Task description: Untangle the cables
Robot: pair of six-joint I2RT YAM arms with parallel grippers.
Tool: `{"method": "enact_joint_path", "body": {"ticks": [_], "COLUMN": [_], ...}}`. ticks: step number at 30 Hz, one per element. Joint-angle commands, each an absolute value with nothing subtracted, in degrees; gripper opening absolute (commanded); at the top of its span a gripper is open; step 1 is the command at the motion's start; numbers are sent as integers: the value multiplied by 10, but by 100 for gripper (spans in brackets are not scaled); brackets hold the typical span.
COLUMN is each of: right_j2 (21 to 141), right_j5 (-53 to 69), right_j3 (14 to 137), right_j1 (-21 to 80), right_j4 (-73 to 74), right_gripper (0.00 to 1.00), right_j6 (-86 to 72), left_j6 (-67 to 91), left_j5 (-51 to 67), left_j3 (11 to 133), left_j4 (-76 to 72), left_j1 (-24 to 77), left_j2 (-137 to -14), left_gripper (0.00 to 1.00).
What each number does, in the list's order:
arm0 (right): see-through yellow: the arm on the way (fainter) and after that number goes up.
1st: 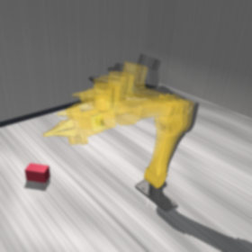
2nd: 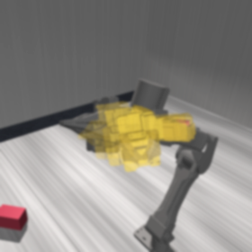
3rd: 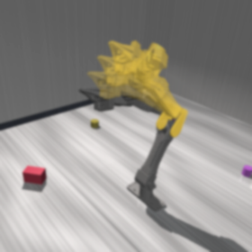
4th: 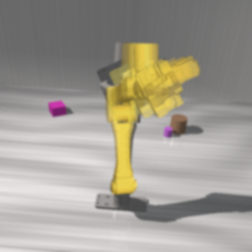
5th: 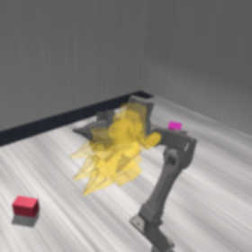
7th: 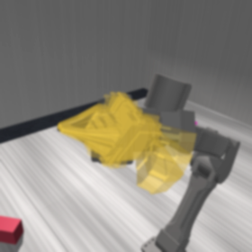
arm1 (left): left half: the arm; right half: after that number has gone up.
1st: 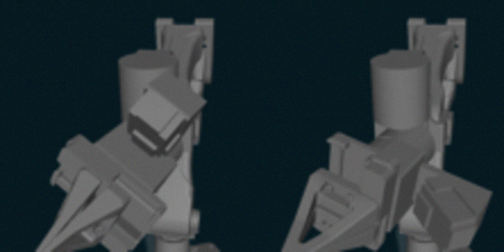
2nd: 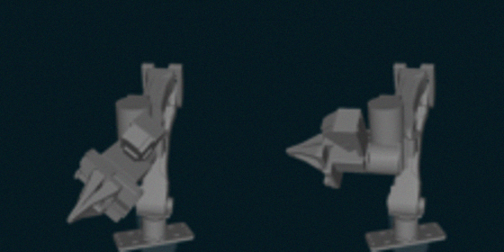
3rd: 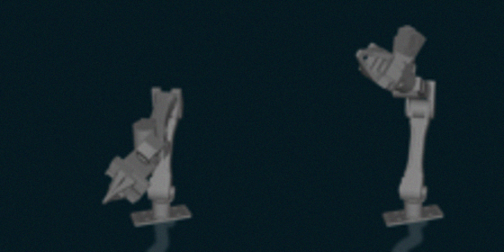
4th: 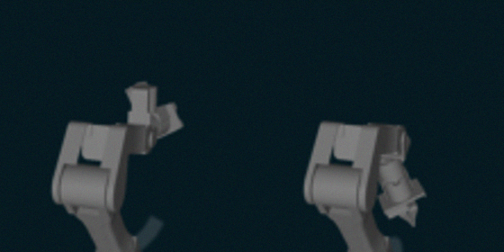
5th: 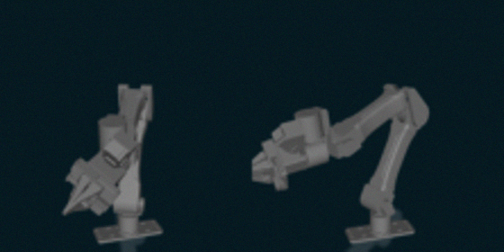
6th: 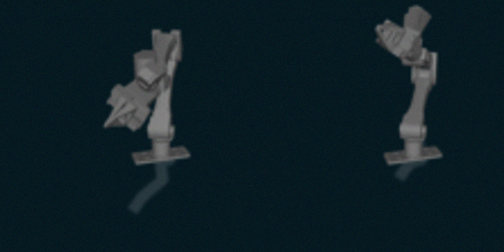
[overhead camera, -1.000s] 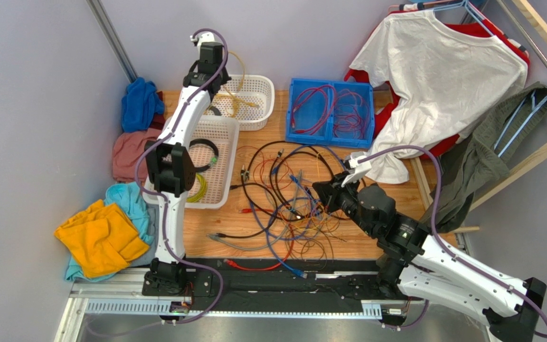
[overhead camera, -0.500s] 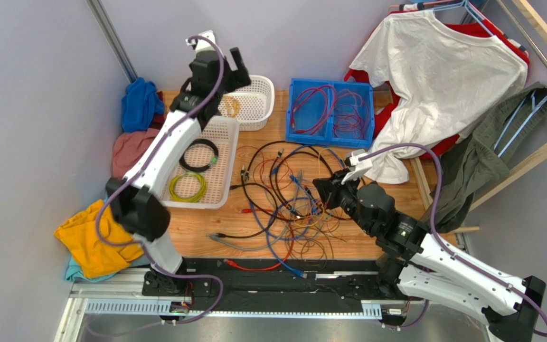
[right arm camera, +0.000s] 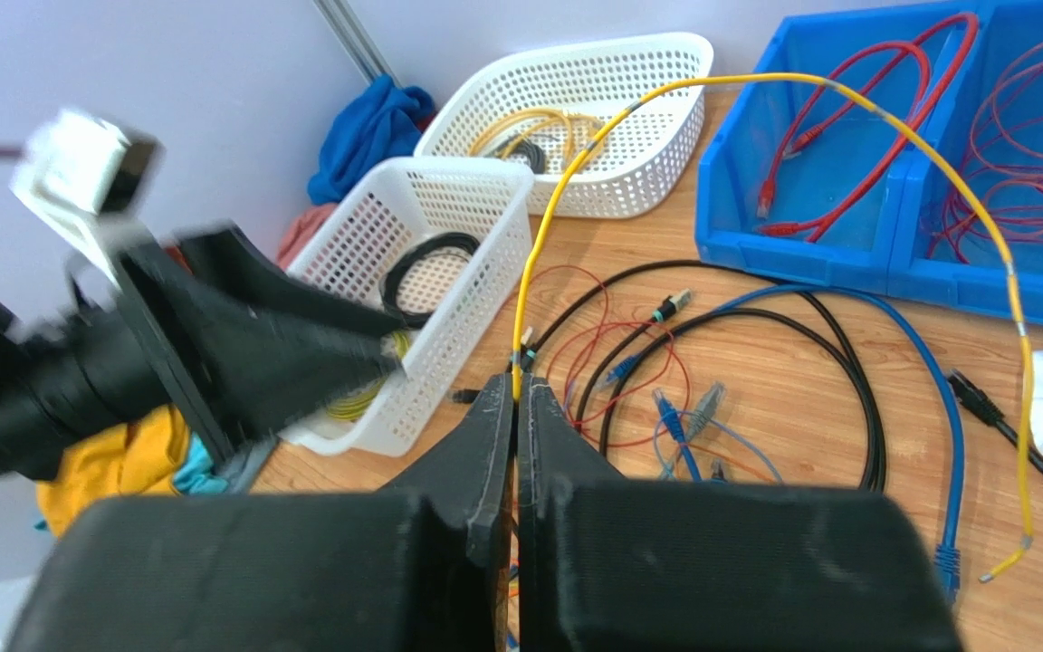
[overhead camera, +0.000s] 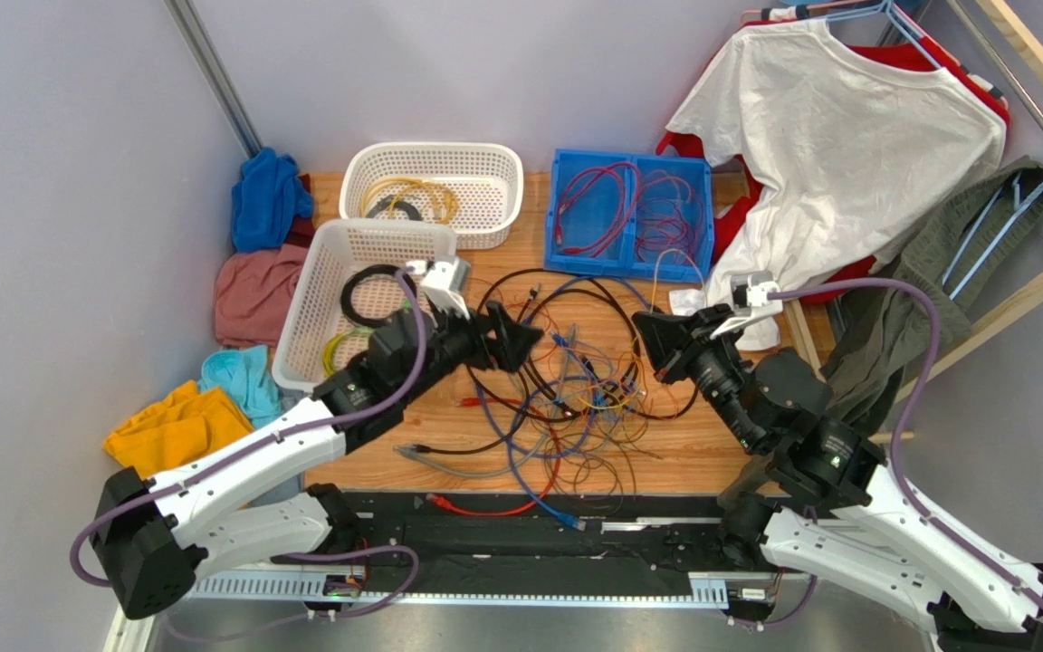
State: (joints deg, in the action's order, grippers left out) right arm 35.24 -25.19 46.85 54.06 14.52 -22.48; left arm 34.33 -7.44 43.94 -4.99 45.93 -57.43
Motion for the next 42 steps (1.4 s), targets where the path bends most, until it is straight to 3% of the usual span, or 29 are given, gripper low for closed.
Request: {"method": "enact_joint_path", "body": {"ticks": [1, 5, 10, 15, 27, 41, 42], "right_j2": [334, 324, 319, 325, 345, 354, 355], "right_j5": [-244, -232, -229, -226, -203, -195, -194], "right_j3": [497, 497, 483, 475, 461, 454, 454], "right_j1": [538, 538, 538, 538, 538, 538, 538], "right_j4": [165, 177, 182, 178, 160, 148, 149], "right_gripper": [0, 0, 0, 0, 0, 0, 0], "right_j6": [-237, -248, -256, -256, -263, -265, -265], "left_j6": [344, 358, 317, 287, 298, 322, 323], "left_j5": [-13, 18, 15, 28, 93, 118, 119], "left_j3": [383, 340, 367, 437, 478, 479, 483], "left_j4": [-140, -227, -231, -185, -219, -287, -288], "left_j1": [518, 541, 577, 601, 622, 627, 627], "left_j2": [-548, -537, -533, -575, -685, -753, -756], "left_gripper": [99, 99, 99, 99, 98, 75, 68]}}
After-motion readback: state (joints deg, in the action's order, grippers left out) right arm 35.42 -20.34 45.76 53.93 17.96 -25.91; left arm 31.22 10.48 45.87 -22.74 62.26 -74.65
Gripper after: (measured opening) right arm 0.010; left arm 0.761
